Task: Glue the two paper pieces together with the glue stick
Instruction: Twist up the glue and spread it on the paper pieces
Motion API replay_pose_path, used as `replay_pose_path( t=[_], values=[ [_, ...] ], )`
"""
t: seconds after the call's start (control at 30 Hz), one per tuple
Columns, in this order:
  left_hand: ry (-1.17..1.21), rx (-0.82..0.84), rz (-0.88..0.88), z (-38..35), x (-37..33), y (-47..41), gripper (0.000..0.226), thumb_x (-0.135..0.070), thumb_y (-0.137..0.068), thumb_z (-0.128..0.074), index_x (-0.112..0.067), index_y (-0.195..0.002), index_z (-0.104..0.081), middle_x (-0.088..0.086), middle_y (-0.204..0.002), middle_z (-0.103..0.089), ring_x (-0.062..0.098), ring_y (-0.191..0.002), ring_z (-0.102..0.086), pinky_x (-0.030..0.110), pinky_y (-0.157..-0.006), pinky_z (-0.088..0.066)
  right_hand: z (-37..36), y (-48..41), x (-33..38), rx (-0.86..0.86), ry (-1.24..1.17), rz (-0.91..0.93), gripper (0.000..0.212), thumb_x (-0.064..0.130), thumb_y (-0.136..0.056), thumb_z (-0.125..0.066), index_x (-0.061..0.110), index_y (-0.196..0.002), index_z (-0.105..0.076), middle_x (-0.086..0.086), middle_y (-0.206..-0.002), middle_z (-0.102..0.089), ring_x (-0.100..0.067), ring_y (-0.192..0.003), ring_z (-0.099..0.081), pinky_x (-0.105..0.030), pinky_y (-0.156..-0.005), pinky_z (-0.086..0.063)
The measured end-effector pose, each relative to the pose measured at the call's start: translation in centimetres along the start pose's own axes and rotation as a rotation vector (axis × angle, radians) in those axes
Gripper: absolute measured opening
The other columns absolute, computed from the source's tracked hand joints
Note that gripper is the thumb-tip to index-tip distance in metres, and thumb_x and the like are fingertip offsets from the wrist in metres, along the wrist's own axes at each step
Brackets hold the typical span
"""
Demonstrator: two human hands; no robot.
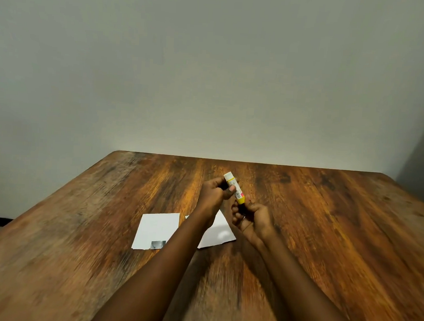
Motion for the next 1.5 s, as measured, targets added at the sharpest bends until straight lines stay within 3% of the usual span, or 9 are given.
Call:
replay_pose_path(
  t=[0.1,0.43,0.67,0.8,0.97,1.17,1.27,1.4,1.5],
  values=[
    [-0.014,0.014,0.006,-0.1,0.1,0.0,0.028,0.007,-0.091,-0.051,0.006,-0.117,-0.061,0.015,-0.107,-0.064,0.02,-0.098,-0.056,0.02,-0.073,-0.047,0.0,-0.2,-0.5,0.02,0.022,-0.11,0.039,0.026,-0.096,-0.033,0.006,-0.069,-0.051,-0.002,-0.049,-0.043,-0.006,-0.033,-0.033,-0.016,-0.033,-0.028],
    [-0.034,-0.025,-0.002,0.4,-0.2,-0.2,0.031,0.003,-0.092,-0.052,0.004,-0.122,-0.059,0.018,-0.12,-0.063,0.02,-0.101,-0.056,0.028,-0.085,-0.048,0.0,-0.3,0.5,-0.018,0.082,0.183,0.016,-0.004,-0.089,-0.054,-0.002,-0.103,-0.061,-0.014,-0.08,-0.066,-0.017,-0.066,-0.066,-0.026,-0.06,-0.059],
    [-0.019,0.046,-0.037,-0.1,-0.2,0.1,0.028,0.007,-0.093,-0.046,0.006,-0.118,-0.06,0.022,-0.119,-0.063,0.017,-0.096,-0.058,0.011,-0.069,-0.051,-0.1,-0.6,-0.4,0.002,0.002,-0.113,0.041,0.031,-0.098,-0.035,0.006,-0.07,-0.052,0.001,-0.043,-0.043,-0.005,-0.026,-0.03,-0.013,-0.028,-0.027],
    [-0.008,0.003,-0.024,0.4,0.0,0.1,0.029,0.006,-0.093,-0.048,0.005,-0.119,-0.06,0.021,-0.122,-0.063,0.019,-0.101,-0.057,0.018,-0.074,-0.048,-0.4,-0.5,-0.3,0.05,-0.079,0.014,0.025,0.025,-0.095,-0.051,0.004,-0.101,-0.063,-0.011,-0.073,-0.063,-0.01,-0.048,-0.063,-0.021,-0.046,-0.054],
    [0.018,-0.005,-0.015,0.6,-0.2,-0.1,0.029,0.004,-0.093,-0.048,0.002,-0.12,-0.06,0.018,-0.119,-0.064,0.02,-0.102,-0.058,0.019,-0.076,-0.049,-0.6,-0.4,0.2,0.037,-0.061,0.145,0.012,-0.005,-0.091,-0.05,0.0,-0.095,-0.06,-0.016,-0.077,-0.064,-0.015,-0.057,-0.067,-0.025,-0.056,-0.059],
    [0.006,0.044,-0.06,0.1,-0.4,-0.1,0.03,0.004,-0.093,-0.048,0.004,-0.121,-0.059,0.009,-0.106,-0.062,0.015,-0.095,-0.057,0.012,-0.069,-0.048,-1.1,-0.4,-0.4,-0.059,-0.07,-0.052,0.04,0.031,-0.098,-0.04,0.005,-0.069,-0.052,-0.002,-0.048,-0.042,-0.005,-0.026,-0.032,-0.015,-0.031,-0.036],
    [0.022,0.03,-0.044,0.3,-0.4,0.0,0.029,0.004,-0.094,-0.048,0.005,-0.12,-0.059,0.01,-0.105,-0.062,0.015,-0.094,-0.058,0.017,-0.073,-0.047,-1.1,-0.5,-0.5,-0.039,-0.037,-0.089,0.04,0.037,-0.095,-0.046,0.005,-0.073,-0.055,-0.002,-0.048,-0.05,-0.005,-0.028,-0.042,-0.015,-0.033,-0.042],
    [0.064,-0.011,-0.013,0.9,-0.2,-0.1,0.03,0.003,-0.093,-0.049,0.003,-0.121,-0.06,0.008,-0.106,-0.062,0.017,-0.1,-0.057,0.017,-0.073,-0.048,-1.2,-0.7,0.0,0.01,-0.089,0.079,0.023,0.02,-0.091,-0.059,0.001,-0.103,-0.063,-0.014,-0.082,-0.066,-0.016,-0.065,-0.068,-0.027,-0.058,-0.06],
    [0.084,-0.015,-0.011,1.0,-0.2,-0.2,0.028,0.001,-0.091,-0.055,0.003,-0.118,-0.061,0.009,-0.1,-0.063,0.018,-0.092,-0.06,0.019,-0.07,-0.049,-1.4,-0.6,0.2,0.003,-0.082,0.151,0.006,-0.003,-0.088,-0.056,0.0,-0.09,-0.061,-0.013,-0.07,-0.068,-0.014,-0.059,-0.069,-0.026,-0.059,-0.06]
  ],
)
Point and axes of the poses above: each hand's wrist, its own y-axis away from the middle knuckle, its own z-axis out of the back of the hand, x = y × z, the point moved 5 cm from there along -y, towards the middle knuckle
